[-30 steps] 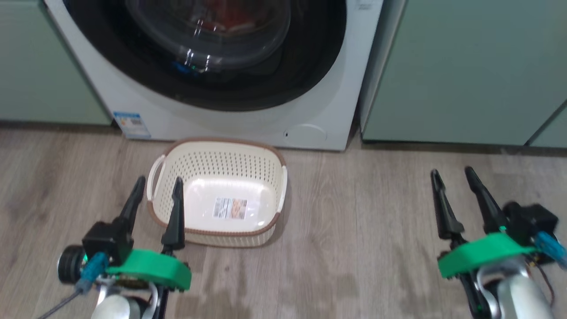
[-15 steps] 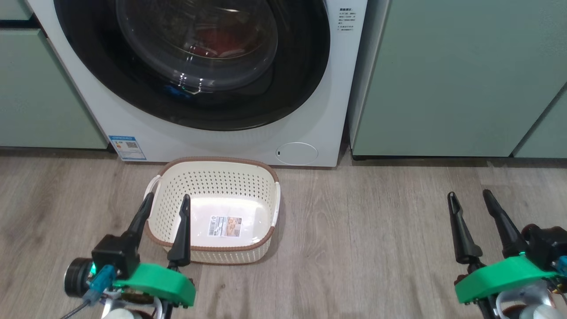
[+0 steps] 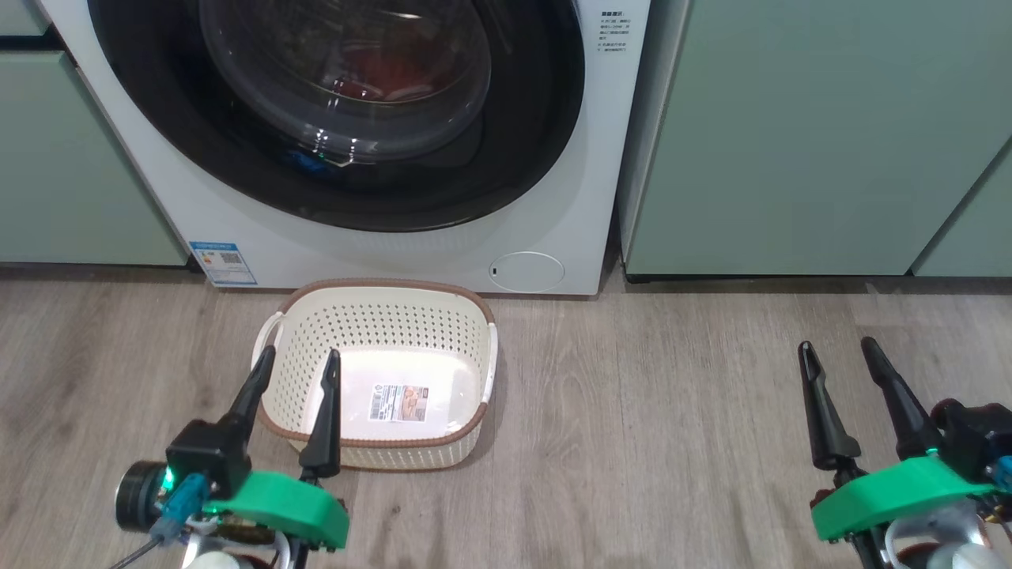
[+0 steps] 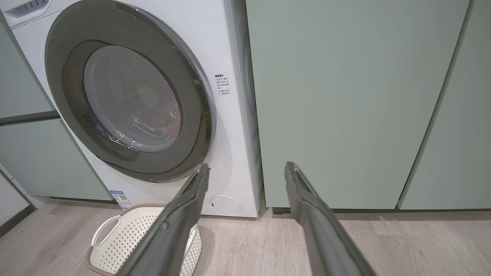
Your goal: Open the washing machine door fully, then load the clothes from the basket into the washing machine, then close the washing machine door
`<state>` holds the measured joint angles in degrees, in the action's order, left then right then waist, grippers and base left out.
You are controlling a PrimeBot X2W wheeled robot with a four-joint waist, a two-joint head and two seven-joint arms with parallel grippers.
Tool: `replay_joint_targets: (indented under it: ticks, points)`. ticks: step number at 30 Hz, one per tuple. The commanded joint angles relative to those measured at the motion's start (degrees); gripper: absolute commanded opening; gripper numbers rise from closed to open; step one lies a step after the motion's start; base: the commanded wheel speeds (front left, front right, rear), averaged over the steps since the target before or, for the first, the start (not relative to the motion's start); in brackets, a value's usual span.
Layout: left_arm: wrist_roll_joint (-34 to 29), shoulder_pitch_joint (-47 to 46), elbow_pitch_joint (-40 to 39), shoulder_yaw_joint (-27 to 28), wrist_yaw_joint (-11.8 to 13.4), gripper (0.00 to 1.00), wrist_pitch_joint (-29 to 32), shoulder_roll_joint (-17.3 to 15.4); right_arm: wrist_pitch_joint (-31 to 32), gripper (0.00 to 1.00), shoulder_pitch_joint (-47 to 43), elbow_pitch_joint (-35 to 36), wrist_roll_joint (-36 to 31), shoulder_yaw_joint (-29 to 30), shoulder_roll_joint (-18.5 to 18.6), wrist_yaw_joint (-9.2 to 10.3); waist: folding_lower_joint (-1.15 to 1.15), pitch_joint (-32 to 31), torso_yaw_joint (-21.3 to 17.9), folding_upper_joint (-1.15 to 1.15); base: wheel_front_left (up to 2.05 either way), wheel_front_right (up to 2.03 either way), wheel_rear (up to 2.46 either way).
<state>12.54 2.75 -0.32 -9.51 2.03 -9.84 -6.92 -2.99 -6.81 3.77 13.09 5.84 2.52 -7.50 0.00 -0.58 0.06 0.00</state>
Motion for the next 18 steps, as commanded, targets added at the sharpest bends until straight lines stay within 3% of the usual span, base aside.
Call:
replay_joint_targets:
  ticks: [1, 17, 18]
  points:
    - [0.0, -2.1, -1.6, 1.6, 0.3, 1.0, -0.4, -0.8, 0.1, 1.0, 0.9, 2.2, 0.3, -1.3, 0.4, 0.01, 0.0, 0.0, 0.1, 0.0, 0.0, 0.0, 0.0]
    - [0.0, -1.8, -1.3, 0.9, 1.1, 1.0, -0.8, -1.1, 0.0, 1.0, 1.1, 1.9, 0.4, -1.3, 0.4, 0.01, 0.0, -0.1, 0.3, 0.0, 0.0, 0.0, 0.0]
    - [0.1, 0.0, 0.7, -0.9, 0.7, 0.0, -0.3, -0.1, 0.0, 0.0, 0.0, -0.3, 0.1, 0.0, 0.0, 0.0, 0.0, -0.1, 0.3, 0.0, 0.0, 0.0, 0.0]
